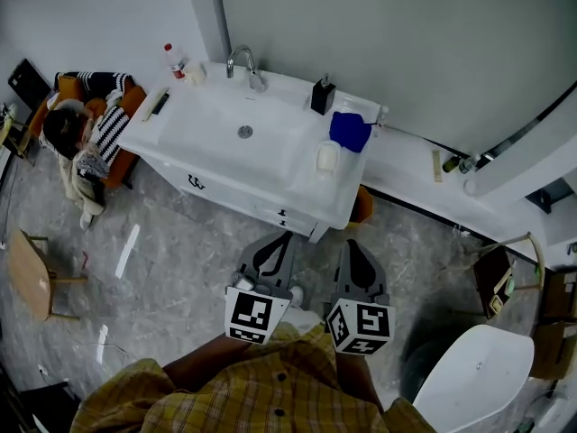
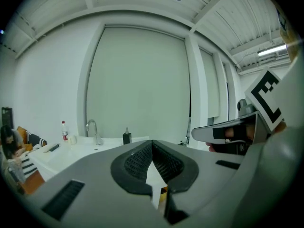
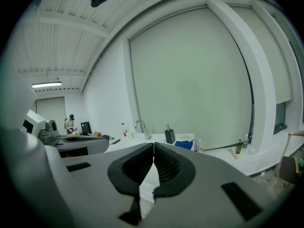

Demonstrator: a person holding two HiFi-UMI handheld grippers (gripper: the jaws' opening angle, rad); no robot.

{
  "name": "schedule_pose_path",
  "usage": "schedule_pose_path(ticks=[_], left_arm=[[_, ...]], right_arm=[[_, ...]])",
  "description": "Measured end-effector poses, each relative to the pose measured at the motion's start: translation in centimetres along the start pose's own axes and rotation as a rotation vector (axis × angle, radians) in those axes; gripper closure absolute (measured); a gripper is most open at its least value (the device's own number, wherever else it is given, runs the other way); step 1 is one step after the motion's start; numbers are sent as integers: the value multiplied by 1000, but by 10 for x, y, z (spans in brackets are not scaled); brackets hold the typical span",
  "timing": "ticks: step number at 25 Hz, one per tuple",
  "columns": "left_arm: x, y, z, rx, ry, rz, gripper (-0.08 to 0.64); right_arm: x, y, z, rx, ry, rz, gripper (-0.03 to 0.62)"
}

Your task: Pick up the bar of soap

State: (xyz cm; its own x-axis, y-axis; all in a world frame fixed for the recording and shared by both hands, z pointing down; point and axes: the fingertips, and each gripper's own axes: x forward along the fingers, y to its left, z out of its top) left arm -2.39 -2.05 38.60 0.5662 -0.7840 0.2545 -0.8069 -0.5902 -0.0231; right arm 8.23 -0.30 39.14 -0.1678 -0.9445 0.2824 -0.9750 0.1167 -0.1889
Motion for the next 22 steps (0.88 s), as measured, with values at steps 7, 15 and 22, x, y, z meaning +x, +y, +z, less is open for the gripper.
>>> schedule_pose_path(ticks=[7, 15, 22], left_arm=[[50, 14, 2, -2, 63, 28, 548], [71, 30, -11, -10, 118, 37, 548], [113, 52, -12, -4, 112, -8, 548]], right_arm=[[50, -26, -2, 49, 60, 24, 572], [78, -32, -13, 81, 108, 23, 572], [119, -45, -12, 77, 147, -26, 572]])
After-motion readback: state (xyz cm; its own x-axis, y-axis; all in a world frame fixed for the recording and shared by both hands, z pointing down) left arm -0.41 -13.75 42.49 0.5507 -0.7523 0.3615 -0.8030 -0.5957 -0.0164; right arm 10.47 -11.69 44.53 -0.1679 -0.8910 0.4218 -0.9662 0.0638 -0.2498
